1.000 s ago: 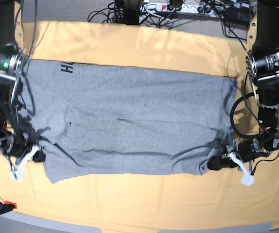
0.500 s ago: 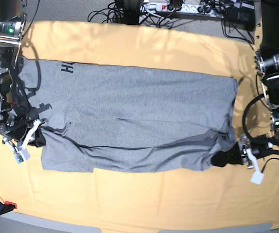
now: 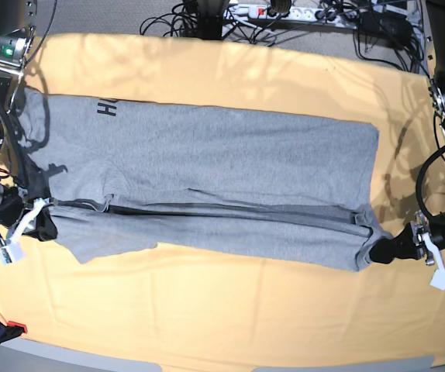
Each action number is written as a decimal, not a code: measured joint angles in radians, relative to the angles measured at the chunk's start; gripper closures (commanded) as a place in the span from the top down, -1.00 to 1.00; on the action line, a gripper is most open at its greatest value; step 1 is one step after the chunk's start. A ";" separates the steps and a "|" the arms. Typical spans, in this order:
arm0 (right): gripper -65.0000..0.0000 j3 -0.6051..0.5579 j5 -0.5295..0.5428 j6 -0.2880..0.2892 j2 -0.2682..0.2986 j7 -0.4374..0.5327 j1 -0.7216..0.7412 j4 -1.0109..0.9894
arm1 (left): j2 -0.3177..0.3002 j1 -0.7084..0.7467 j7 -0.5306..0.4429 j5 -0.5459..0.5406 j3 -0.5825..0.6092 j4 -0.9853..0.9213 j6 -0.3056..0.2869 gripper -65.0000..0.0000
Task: Layout the t-shirt on the table in an organized manner, then fold the t-shirt properly
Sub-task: 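Lay the folded hem over the shirt body with both grippers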
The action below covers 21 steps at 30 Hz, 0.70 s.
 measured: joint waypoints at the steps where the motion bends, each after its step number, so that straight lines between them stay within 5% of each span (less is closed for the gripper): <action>1: -1.00 0.018 0.023 0.000 0.000 -0.018 0.000 0.000 | 0.000 0.000 0.000 0.000 0.000 0.000 0.000 -1.00; 6: -1.00 0.061 0.155 0.000 0.005 -0.118 0.000 0.000 | 0.005 0.000 0.000 0.000 0.000 0.000 0.000 -1.00; 21: -1.00 0.097 0.270 0.000 0.064 -0.194 -0.004 0.000 | 0.008 0.000 0.000 -0.001 0.000 0.000 0.000 -1.00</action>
